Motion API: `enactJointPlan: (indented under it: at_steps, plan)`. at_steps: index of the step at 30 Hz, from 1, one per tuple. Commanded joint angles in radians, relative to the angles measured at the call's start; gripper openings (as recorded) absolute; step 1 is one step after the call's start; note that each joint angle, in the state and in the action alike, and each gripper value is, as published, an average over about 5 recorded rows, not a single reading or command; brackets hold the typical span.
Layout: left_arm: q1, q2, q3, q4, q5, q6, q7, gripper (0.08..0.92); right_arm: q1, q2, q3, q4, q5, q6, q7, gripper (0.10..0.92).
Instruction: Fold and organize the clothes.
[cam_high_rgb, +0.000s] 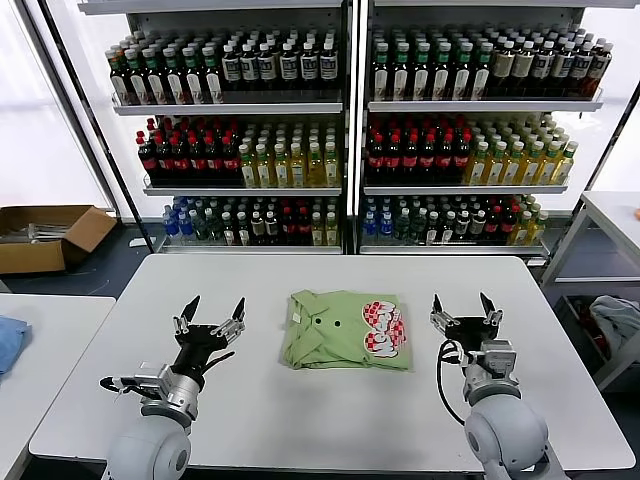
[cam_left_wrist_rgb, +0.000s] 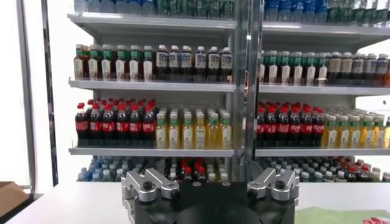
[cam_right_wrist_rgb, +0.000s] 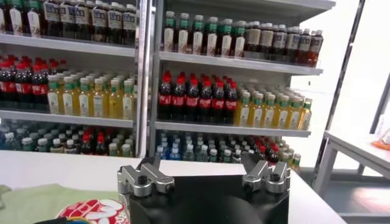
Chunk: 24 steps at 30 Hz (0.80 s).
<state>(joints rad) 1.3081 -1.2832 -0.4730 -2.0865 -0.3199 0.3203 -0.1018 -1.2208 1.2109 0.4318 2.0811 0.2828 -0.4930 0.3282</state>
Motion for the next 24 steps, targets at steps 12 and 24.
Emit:
enactJointPlan:
  at_steps: [12, 24]
  plan:
    - [0.006, 0.002, -0.007, -0.025, 0.032, 0.023, 0.016, 0.823, -0.067, -0.010, 0.042, 0.055, -0.014, 0.001, 0.002, 0.823]
    - [0.011, -0.004, 0.004, -0.034, 0.032, 0.025, 0.016, 0.823, -0.103, -0.009, 0.071, 0.085, -0.020, -0.023, -0.026, 0.823]
